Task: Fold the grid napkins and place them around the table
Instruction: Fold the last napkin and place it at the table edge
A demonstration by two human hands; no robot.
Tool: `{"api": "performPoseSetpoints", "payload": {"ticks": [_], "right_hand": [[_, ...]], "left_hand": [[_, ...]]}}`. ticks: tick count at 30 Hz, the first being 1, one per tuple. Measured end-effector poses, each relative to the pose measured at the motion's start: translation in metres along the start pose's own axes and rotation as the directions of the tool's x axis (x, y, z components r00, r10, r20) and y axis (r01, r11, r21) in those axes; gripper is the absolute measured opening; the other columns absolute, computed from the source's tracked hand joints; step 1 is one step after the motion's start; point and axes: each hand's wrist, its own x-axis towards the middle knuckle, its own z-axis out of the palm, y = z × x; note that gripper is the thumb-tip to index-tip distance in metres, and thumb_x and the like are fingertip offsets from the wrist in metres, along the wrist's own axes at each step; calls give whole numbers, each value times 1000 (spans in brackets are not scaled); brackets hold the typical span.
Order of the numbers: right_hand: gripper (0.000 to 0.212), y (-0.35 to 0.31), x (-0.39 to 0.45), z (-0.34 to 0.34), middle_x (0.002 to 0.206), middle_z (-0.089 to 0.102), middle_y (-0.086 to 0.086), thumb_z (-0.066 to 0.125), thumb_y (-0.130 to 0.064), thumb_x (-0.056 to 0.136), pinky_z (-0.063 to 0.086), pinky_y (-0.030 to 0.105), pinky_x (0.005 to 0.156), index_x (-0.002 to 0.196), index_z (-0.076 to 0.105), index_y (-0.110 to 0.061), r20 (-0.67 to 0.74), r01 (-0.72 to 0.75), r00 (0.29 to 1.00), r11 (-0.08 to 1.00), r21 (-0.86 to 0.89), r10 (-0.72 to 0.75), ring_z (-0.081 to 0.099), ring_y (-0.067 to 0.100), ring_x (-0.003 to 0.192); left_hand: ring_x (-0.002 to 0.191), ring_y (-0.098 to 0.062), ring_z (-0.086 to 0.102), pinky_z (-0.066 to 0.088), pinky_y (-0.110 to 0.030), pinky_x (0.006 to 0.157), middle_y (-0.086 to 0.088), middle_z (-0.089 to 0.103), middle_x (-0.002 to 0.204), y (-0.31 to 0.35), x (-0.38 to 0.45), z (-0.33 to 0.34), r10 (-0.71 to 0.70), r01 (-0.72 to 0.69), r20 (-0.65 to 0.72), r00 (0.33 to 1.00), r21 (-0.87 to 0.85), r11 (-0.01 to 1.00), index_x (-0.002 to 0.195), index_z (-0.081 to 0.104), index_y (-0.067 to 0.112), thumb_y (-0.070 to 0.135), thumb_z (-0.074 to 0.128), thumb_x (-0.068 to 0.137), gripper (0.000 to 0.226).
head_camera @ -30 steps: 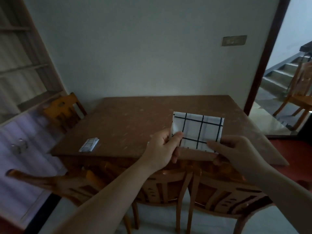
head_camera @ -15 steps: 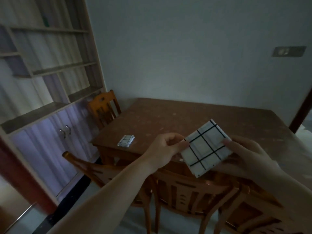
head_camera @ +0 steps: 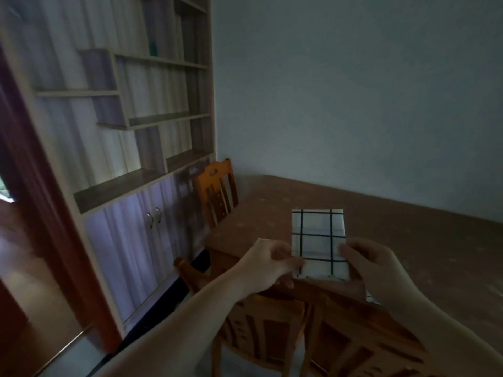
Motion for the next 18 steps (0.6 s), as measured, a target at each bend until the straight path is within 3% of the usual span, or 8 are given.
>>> {"api": "performPoseSetpoints", "payload": {"ticks": [3, 7, 12, 15, 18], "right_hand": [[13, -2, 20, 43, 73, 69, 0, 55, -26, 96, 54, 27, 54, 95, 66, -19, 96, -75, 993, 994, 76, 67, 67, 12, 55], [14, 9, 57, 93, 75, 74, 6, 56, -12, 95, 56, 41, 71, 99, 66, -21, 228, -146, 965, 987, 62, 128, 69, 24, 62], [11, 32, 125, 157, 71, 73, 8, 58, -14, 94, 53, 35, 66, 94, 68, -21, 312, -188, 938, 979, 83, 153, 64, 19, 58], [9, 49, 178, 197, 71, 74, 8, 60, -15, 93, 53, 35, 66, 93, 68, -18, 326, -238, 927, 962, 136, 183, 64, 16, 56], [13, 63, 233, 230, 68, 72, 6, 58, -12, 94, 50, 26, 55, 89, 70, -13, 365, -323, 899, 930, 176, 243, 64, 13, 55]], "left_hand": [[60, -12, 64, 46, -29, 64, 9, 66, 58, -21, 3, -30, -13, 17, -84, 996, 39, 999, 88, 63, 14, 39, 66, 91, 26], [60, -13, 64, 46, -27, 63, 5, 69, 64, -61, 19, -71, -55, 57, -162, 985, 5, 998, 90, 64, 19, 42, 65, 92, 22], [54, -9, 61, 46, -22, 58, 12, 66, 59, -115, 65, -125, -144, 147, -246, 959, -4, 989, 82, 64, 25, 33, 63, 94, 14], [57, -11, 61, 48, -22, 56, 5, 66, 67, -143, 106, -160, -218, 223, -294, 931, -17, 975, 93, 67, 17, 30, 63, 94, 13], [58, -10, 61, 47, -21, 57, 6, 65, 70, -169, 153, -194, -282, 302, -311, 908, 15, 953, 110, 66, 12, 33, 62, 95, 26]]}}
